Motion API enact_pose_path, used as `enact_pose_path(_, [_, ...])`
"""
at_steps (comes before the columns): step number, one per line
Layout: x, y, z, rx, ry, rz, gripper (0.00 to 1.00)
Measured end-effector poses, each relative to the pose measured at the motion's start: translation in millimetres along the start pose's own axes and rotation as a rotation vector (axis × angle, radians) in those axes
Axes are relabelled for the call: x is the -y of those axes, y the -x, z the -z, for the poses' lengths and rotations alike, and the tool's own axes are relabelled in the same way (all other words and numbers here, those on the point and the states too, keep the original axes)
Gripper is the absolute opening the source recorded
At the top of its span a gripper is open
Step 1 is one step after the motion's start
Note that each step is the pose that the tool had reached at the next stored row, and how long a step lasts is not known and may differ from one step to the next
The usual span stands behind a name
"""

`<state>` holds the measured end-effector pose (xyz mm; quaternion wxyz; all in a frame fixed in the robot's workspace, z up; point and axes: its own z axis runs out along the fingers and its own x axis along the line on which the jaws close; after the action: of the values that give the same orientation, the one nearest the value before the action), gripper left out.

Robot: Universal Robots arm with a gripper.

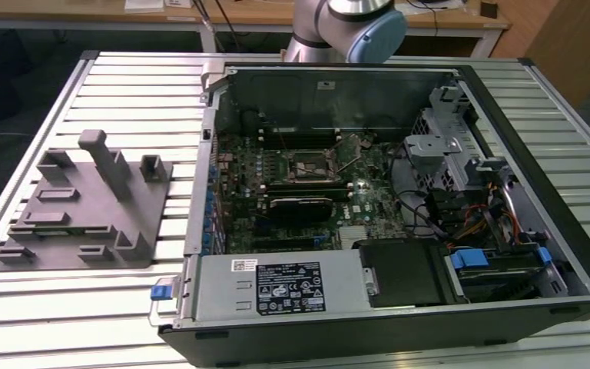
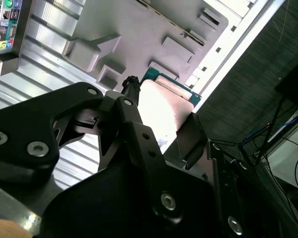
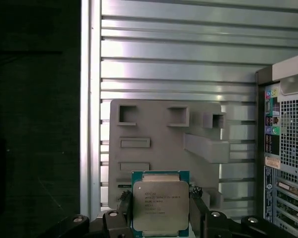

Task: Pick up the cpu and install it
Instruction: 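Pick up the cpu and move it towards the insertion slot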

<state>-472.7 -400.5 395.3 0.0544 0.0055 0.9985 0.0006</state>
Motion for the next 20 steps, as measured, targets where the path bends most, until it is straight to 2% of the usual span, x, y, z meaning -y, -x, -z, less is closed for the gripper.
enact_pose_path(6, [-0.2,9.6,-1.0,0.0,0.0,0.0,0.54])
enact_pose_path(9, [-0.5,22.2,-2.4,0.0,0.0,0.0,0.54])
enact_pose_path(15, [-0.8,36.0,-3.9,-0.0001,0.0,0.0,0.54])
enact_pose_path(20, [-1.0,51.0,-5.6,-0.0001,0.0,0.0,0.54])
